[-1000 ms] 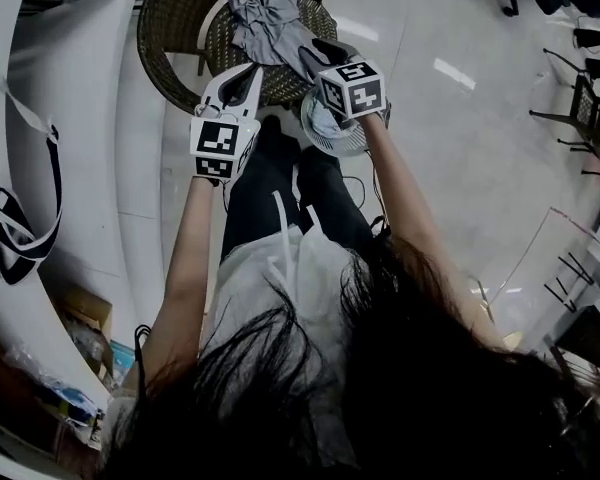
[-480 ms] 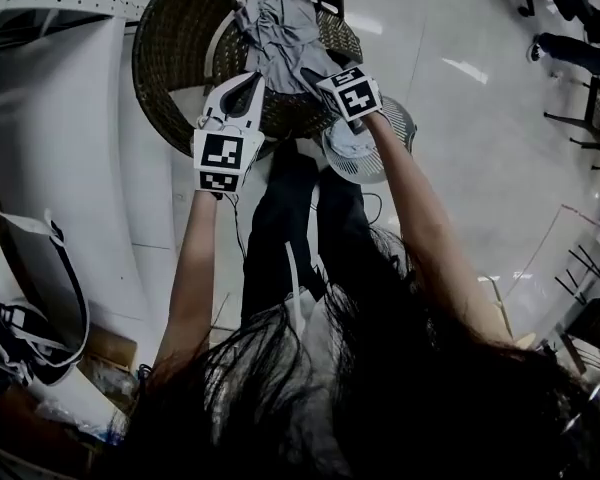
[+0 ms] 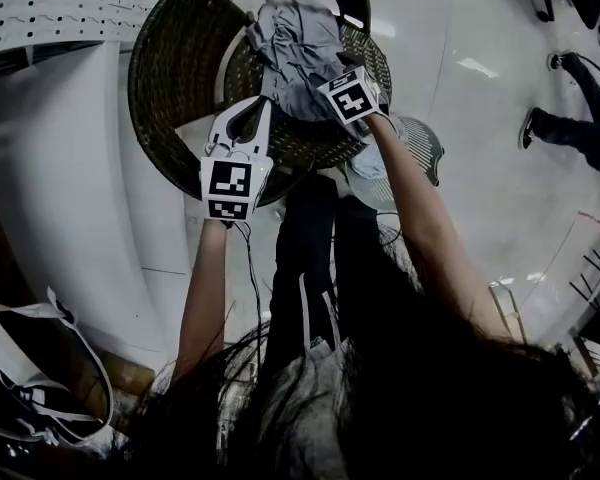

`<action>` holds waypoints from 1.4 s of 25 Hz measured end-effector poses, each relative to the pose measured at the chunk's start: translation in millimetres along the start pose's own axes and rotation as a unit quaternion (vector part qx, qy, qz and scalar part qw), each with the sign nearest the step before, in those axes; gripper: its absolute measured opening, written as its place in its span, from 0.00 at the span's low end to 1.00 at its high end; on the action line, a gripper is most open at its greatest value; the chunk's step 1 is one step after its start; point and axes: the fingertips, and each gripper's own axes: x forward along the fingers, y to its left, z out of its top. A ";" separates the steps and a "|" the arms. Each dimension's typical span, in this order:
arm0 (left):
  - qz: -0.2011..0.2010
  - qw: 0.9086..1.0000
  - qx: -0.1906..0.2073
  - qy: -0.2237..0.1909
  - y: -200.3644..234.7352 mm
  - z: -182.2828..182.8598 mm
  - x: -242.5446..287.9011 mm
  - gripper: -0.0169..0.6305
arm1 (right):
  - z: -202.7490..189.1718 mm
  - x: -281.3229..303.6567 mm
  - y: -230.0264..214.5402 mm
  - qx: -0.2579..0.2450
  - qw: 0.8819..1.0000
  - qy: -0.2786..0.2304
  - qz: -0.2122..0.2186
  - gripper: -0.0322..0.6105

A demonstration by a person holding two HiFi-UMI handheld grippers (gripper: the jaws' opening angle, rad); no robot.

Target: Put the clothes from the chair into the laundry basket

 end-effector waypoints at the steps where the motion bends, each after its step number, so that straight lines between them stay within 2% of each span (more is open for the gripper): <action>1: 0.001 1.000 0.000 0.002 1.9 -3.4 2.3 0.06 | -3.1 9.2 -2.8 0.000 1.000 0.006 -0.003 0.50; 7: 0.013 1.000 -0.012 0.009 11.4 -21.1 7.2 0.06 | -27.4 47.9 -9.7 -0.027 0.999 0.042 -0.016 0.51; 12: 0.020 0.999 -0.031 0.005 13.7 -27.6 6.8 0.06 | -28.5 57.8 -10.8 -0.038 0.998 0.031 -0.035 0.50; 13: 0.020 0.999 -0.031 0.006 13.8 -28.3 6.3 0.06 | -27.5 58.1 -10.3 -0.039 0.998 0.032 -0.038 0.46; 14: 0.021 0.999 -0.030 0.008 13.6 -29.0 5.8 0.05 | -27.6 58.2 -10.3 -0.042 0.998 0.037 -0.042 0.28; 15: 0.021 0.999 -0.030 0.009 13.0 -29.6 5.4 0.05 | -28.7 57.9 -10.9 -0.045 0.997 0.044 -0.047 0.14; 17: 0.020 0.999 -0.030 0.010 11.4 -29.5 5.2 0.06 | -31.0 56.1 -9.6 -0.035 0.997 0.059 -0.041 0.13; 20: 0.017 0.999 -0.027 0.012 10.1 -28.5 3.9 0.06 | -35.1 45.0 1.9 0.057 0.996 0.070 0.012 0.12; 22: 0.016 0.999 -0.025 0.014 9.3 -28.7 2.8 0.06 | -29.9 32.7 4.8 0.120 0.991 0.045 0.040 0.12; 25: 0.016 0.999 -0.027 0.017 7.2 -29.0 1.3 0.06 | -12.2 8.1 2.3 0.174 0.983 -0.016 0.057 0.12; 29: 0.020 0.999 -0.035 0.012 -0.6 -19.3 -5.0 0.06 | 17.1 -34.6 2.7 0.210 0.970 -0.095 0.078 0.12; 35: 0.019 0.999 -0.030 -0.001 -25.8 7.1 -15.3 0.05 | 52.3 -116.8 6.9 0.255 0.941 -0.195 0.106 0.12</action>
